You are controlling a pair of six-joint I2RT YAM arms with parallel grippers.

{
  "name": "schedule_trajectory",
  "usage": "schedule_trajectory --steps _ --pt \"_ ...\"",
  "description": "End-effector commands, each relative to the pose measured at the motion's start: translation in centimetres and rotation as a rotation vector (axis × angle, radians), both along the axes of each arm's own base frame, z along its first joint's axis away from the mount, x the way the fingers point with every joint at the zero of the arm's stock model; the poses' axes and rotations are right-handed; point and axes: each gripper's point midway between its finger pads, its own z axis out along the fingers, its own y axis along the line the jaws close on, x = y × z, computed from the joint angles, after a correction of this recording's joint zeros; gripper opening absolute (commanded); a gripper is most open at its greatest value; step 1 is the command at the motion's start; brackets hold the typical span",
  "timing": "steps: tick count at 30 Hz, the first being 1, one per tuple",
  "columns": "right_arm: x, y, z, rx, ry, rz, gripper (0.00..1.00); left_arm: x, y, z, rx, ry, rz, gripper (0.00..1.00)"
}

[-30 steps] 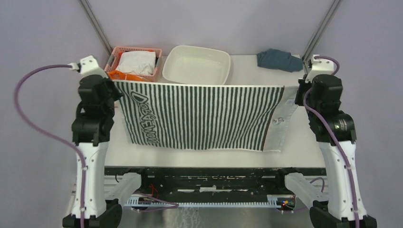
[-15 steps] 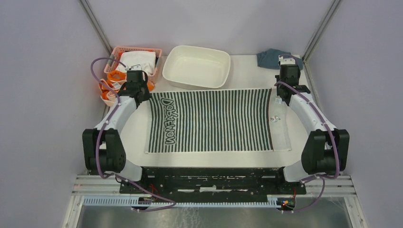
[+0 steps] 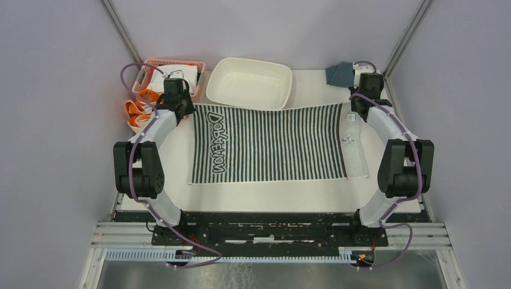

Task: Roll the towels
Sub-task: Flatten out the towel at the center of the board, then fold the towel at the center of the board.

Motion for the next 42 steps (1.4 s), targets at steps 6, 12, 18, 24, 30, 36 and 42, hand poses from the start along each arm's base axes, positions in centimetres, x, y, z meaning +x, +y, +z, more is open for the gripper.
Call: schedule_trajectory --steps 6,12,18,24,30,36,42 --pt "0.7 -1.2 5.1 0.003 -0.151 -0.016 0.01 1.4 0.7 6.6 0.016 -0.180 -0.016 0.03" --pt "-2.1 -0.8 4.9 0.051 -0.159 -0.053 0.00 -2.5 0.9 6.0 -0.011 -0.157 0.028 0.03" --pt "-6.0 -1.3 3.9 0.064 -0.153 -0.132 0.00 -5.8 0.7 6.2 -0.044 -0.171 0.045 0.03" --pt "-9.8 -2.2 3.7 0.054 -0.157 -0.224 0.00 -8.7 1.1 5.0 -0.063 -0.124 0.099 0.03" --pt "-13.9 -3.6 4.0 0.032 -0.186 -0.349 0.00 -12.6 1.0 2.9 -0.123 -0.068 0.172 0.03" --pt "-17.2 -2.9 2.2 0.127 -0.175 -0.426 0.01 -16.4 1.1 0.4 -0.179 -0.019 0.259 0.03" --pt "-21.0 -2.8 -1.5 0.199 -0.093 -0.575 0.01 -18.7 0.7 -2.7 -0.237 0.030 0.318 0.03"
